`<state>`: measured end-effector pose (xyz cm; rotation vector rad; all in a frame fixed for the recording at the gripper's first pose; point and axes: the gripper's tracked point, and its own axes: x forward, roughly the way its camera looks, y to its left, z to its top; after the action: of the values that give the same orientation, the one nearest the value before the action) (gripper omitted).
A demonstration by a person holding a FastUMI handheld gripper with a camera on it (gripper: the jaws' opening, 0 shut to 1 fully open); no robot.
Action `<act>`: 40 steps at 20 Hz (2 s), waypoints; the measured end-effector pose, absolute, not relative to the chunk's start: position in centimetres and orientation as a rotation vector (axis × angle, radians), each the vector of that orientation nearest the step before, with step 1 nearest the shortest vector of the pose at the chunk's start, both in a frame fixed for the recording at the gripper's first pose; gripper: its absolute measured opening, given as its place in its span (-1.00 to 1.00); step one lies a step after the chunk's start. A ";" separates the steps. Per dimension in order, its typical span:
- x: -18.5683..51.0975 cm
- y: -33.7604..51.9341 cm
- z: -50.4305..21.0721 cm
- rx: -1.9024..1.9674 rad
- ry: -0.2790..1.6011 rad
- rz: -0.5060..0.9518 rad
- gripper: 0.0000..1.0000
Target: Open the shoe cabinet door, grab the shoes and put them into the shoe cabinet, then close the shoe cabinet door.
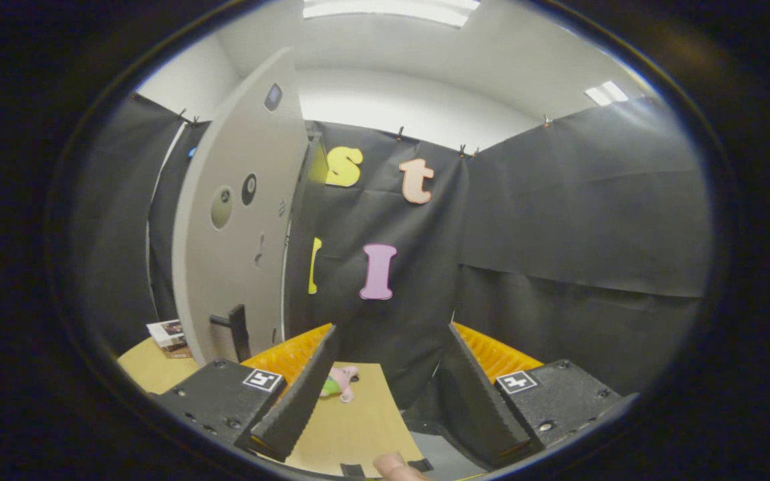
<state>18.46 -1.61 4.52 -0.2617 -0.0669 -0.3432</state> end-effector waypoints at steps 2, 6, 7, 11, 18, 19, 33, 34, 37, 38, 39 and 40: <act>20.1 -1.5 3.5 -0.258 -0.040 -0.322 1.00; 22.3 0.8 1.8 -0.271 -0.005 -0.254 1.00; 22.5 1.7 1.5 -0.279 -0.001 -0.235 1.00; 23.3 5.6 0.1 -0.313 0.014 -0.154 1.00; 23.3 9.0 -1.7 -0.264 0.024 -0.172 0.86; 23.4 10.0 -2.1 -0.236 0.032 -0.154 0.85; 29.0 25.8 -4.5 -0.204 0.066 0.007 0.86; 29.8 27.0 -4.7 -0.201 0.075 0.020 0.85; 32.3 32.3 -6.1 -0.175 0.121 0.092 0.86; 33.3 34.2 -6.7 -0.174 0.131 0.117 0.86; 34.0 35.8 -6.9 -0.181 0.138 0.133 0.86; 34.4 37.0 -7.1 -0.188 0.137 0.148 0.86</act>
<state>34.45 37.03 -7.13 -0.1884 0.1371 0.1480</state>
